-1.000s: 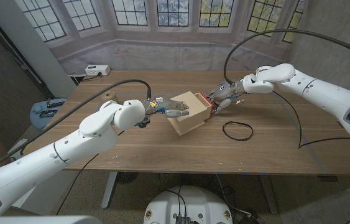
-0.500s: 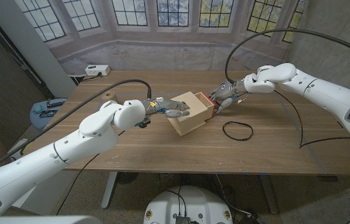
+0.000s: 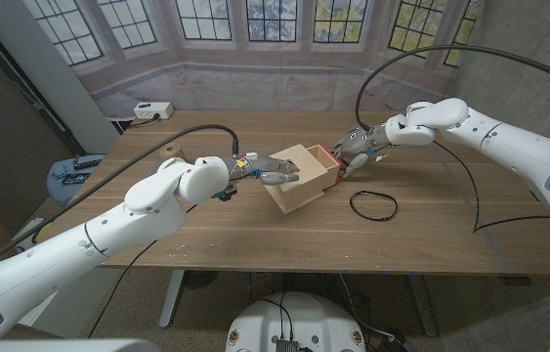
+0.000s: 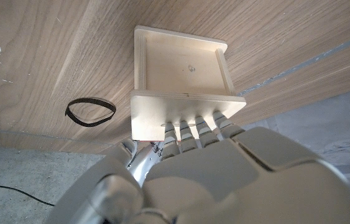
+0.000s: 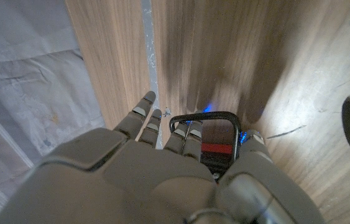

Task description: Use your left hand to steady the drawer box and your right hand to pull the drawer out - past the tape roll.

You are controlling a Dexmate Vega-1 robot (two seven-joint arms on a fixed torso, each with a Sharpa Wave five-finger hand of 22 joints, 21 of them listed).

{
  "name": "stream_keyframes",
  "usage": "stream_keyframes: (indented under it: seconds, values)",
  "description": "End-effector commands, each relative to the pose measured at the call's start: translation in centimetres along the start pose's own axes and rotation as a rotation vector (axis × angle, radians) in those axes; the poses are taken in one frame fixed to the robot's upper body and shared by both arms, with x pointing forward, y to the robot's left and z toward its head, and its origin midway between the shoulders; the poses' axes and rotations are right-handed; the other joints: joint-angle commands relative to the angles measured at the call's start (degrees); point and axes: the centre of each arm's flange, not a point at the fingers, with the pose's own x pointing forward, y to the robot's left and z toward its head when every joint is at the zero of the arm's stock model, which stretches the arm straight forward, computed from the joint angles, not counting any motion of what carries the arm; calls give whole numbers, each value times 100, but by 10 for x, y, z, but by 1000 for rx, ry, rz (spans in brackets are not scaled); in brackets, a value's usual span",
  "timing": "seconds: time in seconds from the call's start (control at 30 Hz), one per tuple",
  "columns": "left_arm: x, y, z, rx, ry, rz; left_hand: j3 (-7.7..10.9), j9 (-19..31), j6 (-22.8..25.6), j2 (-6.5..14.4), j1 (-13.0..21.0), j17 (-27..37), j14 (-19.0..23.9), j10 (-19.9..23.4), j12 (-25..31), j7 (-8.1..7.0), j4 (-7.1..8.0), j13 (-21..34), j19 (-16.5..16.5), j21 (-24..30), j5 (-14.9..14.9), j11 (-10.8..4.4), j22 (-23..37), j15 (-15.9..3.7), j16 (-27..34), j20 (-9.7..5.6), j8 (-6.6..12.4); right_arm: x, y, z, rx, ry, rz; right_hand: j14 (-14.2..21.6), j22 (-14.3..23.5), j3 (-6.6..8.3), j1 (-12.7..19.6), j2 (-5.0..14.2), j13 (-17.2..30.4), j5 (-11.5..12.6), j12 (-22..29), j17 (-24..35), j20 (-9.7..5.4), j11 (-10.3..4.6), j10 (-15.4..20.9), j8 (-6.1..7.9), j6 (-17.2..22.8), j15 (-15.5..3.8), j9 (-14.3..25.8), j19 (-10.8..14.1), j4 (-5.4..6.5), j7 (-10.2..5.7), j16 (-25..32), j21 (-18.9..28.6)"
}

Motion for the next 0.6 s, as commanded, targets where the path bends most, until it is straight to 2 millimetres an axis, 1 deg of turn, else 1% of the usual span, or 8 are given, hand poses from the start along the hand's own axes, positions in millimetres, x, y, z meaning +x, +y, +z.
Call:
stream_keyframes:
  seconds: [0.03, 0.6]
  values:
    - [0, -3, 0, -8, -6, -9, 58, 27, 29, 20, -58, 17, 31, 39, 26, -6, 1, 21, 6, 51, 38, 4, 20, 12, 1, -15, 29, -4, 1, -3, -6, 15, 12, 9, 24, 47, -46, -11, 11, 37, 13, -8, 29, 23, 31, -28, -4, -35, 7, 33, 3, 30, -2, 27]
    - [1, -4, 1, -11, -9, -12, 74, 27, 56, 20, -79, 17, 36, 37, 16, -14, -5, 21, 4, 50, 41, 0, 19, -2, -7, -17, 35, -4, 8, -9, 0, 50, 42, 4, 24, 55, -54, -13, 11, 38, 8, -8, 35, 22, 16, -31, -16, -26, 7, 33, -2, 40, -5, 26]
